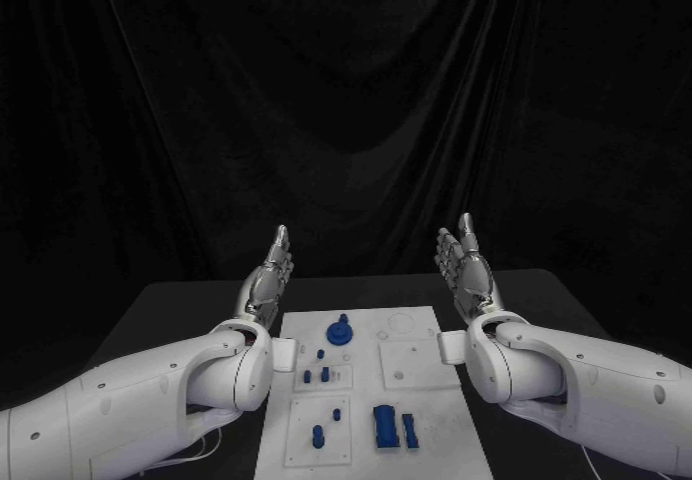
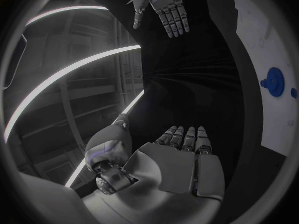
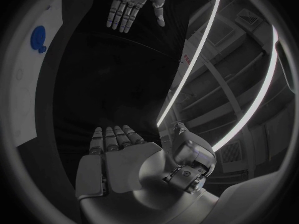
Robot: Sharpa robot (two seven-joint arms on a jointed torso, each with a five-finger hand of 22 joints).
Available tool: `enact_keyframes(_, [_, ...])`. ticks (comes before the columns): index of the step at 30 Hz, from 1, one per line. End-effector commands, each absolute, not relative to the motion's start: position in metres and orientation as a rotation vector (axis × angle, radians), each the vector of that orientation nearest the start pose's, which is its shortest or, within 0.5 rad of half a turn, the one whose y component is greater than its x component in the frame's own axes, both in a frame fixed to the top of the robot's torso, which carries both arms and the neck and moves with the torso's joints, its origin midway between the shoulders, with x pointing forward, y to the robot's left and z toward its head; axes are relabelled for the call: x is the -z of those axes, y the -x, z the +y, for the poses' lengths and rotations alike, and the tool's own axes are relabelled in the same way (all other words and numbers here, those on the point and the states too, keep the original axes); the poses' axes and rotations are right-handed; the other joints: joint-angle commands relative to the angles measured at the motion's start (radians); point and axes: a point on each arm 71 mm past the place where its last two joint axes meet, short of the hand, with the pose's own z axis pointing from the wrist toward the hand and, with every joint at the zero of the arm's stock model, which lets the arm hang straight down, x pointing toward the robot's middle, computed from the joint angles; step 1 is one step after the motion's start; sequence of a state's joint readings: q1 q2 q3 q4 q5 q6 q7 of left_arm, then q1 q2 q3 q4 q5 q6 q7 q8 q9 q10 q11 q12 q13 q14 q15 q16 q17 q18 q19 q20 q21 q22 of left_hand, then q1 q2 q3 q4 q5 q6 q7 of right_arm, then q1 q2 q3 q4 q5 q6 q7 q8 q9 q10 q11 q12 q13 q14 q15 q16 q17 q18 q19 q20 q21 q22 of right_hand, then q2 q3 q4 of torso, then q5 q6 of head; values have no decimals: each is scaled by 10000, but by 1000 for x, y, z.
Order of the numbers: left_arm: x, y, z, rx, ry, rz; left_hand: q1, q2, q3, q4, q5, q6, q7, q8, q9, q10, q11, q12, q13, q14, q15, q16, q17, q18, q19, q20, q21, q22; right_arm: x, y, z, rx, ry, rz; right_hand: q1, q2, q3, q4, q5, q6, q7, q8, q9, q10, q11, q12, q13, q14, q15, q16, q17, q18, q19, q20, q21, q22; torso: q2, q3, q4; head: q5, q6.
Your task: Assemble the parts on the task board
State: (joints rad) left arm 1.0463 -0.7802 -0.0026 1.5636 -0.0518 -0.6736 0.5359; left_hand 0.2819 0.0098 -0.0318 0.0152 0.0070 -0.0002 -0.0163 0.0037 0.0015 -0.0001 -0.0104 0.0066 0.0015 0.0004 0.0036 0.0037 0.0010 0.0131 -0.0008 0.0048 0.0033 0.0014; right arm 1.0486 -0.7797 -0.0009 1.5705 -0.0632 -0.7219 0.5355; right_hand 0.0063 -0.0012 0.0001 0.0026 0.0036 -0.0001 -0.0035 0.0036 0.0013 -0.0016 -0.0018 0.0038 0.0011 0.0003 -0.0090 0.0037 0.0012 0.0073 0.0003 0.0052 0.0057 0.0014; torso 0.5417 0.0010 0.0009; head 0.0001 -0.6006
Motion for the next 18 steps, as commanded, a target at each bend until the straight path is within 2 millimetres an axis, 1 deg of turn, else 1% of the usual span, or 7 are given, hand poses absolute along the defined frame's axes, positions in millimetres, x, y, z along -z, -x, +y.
enact_keyframes(1, [224, -462, 192, 12289, 12089, 12178, -899, -98, 318, -152, -70, 2, 163, -37, -15, 1, 104, -66, -15, -4, -36, -37, -10, -131, 8, -48, -33, -14, 224, -462, -192, -12289, -12089, 12178, -63, 12, -1, -26, -36, 1, 35, -36, -13, 16, 18, -38, -11, -3, 90, -37, -12, -73, -3, -52, -57, -14, 25, -10, -9, -1, 6])
enact_keyframes(4, [224, -462, 192, 12289, 12089, 12178, -1151, -98, 318, -152, -70, 2, 163, -37, -15, 1, 104, -66, -15, -4, -36, -37, -10, -131, 8, -48, -33, -14, 224, -462, -192, -12289, -12089, 12178, -63, 12, -1, -26, -36, 1, 35, -36, -13, 16, 18, -38, -11, -3, 90, -37, -12, -73, -3, -52, -57, -14, 25, -10, -9, -1, 6])
enact_keyframes(15, [224, -462, 192, 12289, 12089, 12178, -1737, -98, 318, -152, -70, 2, 163, -37, -15, 1, 104, -66, -15, -4, -36, -37, -10, -131, 8, -48, -33, -14, 224, -462, -192, -12289, -12089, 12178, -63, 12, -1, -26, -36, 1, 35, -36, -13, 16, 18, -38, -11, -3, 90, -37, -12, -73, -3, -52, -57, -14, 25, -10, -9, -1, 6])
enact_keyframes(16, [224, -462, 192, 12289, 12089, 12178, -1945, -98, 318, -152, -70, 2, 163, -37, -15, 1, 104, -66, -15, -4, -36, -37, -10, -131, 8, -48, -33, -14, 224, -462, -192, -12289, -12089, 12178, -63, 12, -1, -26, -36, 1, 35, -36, -13, 16, 18, -38, -11, -3, 90, -37, -12, -73, -3, -52, -57, -14, 25, -10, -9, -1, 6])
enact_keyframes(17, [224, -462, 192, 12289, 12089, 12178, -2819, -98, 318, -152, -70, 2, 163, -37, -15, 1, 104, -66, -15, -4, -36, -37, -10, -131, 8, -48, -33, -14, 224, -462, -192, -12289, -12089, 12178, -63, 12, -1, -26, -36, 1, 35, -36, -13, 16, 18, -38, -11, -3, 90, -37, -12, -73, -3, -52, -57, -14, 25, -10, -9, -1, 6])
enact_keyframes(18, [224, -462, 192, 12289, 12089, 12178, -2819, -98, 318, -152, -70, 2, 163, -37, -15, 1, 104, -66, -15, -4, -36, -37, -10, -131, 8, -48, -33, -14, 224, -462, -192, -12289, -12089, 12178, -63, 12, -1, -26, -36, 1, 35, -36, -13, 16, 18, -38, -11, -3, 90, -37, -12, -73, -3, -52, -57, -14, 25, -10, -9, -1, 6])
